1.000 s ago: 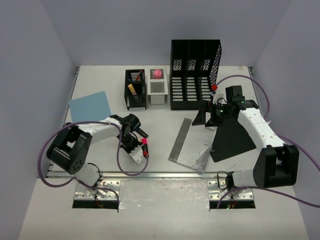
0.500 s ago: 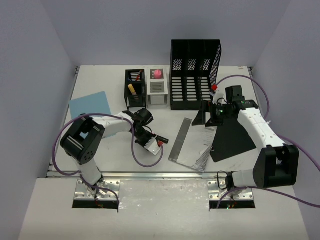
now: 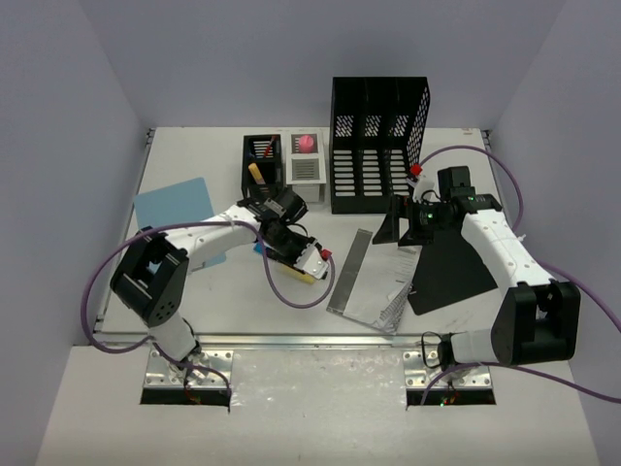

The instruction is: Organize the desk

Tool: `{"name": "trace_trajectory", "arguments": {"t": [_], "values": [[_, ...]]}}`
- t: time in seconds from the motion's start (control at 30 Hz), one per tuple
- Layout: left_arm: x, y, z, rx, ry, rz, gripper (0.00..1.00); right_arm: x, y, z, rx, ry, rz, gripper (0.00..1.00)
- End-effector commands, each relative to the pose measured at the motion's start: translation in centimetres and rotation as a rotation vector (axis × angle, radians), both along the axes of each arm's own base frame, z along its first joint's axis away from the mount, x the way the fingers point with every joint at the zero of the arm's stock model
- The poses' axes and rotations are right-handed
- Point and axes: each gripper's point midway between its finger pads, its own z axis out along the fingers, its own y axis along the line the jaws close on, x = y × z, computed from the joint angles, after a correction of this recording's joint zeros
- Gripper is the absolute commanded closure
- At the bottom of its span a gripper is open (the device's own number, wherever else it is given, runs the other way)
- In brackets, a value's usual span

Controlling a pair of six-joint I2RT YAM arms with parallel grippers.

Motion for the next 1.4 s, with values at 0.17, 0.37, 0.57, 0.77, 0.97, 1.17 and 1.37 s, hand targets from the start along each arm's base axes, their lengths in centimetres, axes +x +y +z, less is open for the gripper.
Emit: {"name": "trace_trajectory", "arguments": {"t": [0.17, 0.37, 0.57, 0.77, 0.97, 1.17, 1.37], "values": [[-0.6, -1.3, -1.5, 0.069, 0.065, 0.018, 0.7, 0.4, -0.2, 0.6, -0.017, -0.054, 0.01, 0.01], [-0.8, -1.1, -2.8, 0.138, 0.09, 0.04, 0.72, 0.3, -0.1, 0.2, -0.007, -0.039, 0.013, 0.01], [-0.6, -0.7, -4.3, 0.19, 0.109, 0.069, 0.7, 0.2, 0.0, 0.1, -0.007, -0.04, 0.017, 0.01], [0.0, -1.0, -5.2, 0.216, 0.101, 0.093, 0.66, -0.2, -0.1, -0.1, -0.01, -0.04, 0.024, 0.01], [-0.8, -1.2, -6.2, 0.265, 0.1, 0.09, 0.66, -0.2, -0.2, -0.1, -0.012, -0.04, 0.024, 0.01], [-2.1, -1.7, -7.2, 0.311, 0.086, 0.121, 0.66, -0.4, -0.1, 0.0, -0.014, -0.043, 0.029, 0.01], [-3.3, -1.0, -8.0, 0.368, 0.092, 0.159, 0.71, -0.5, -0.3, 0.5, -0.022, -0.061, 0.027, 0.01]]}}
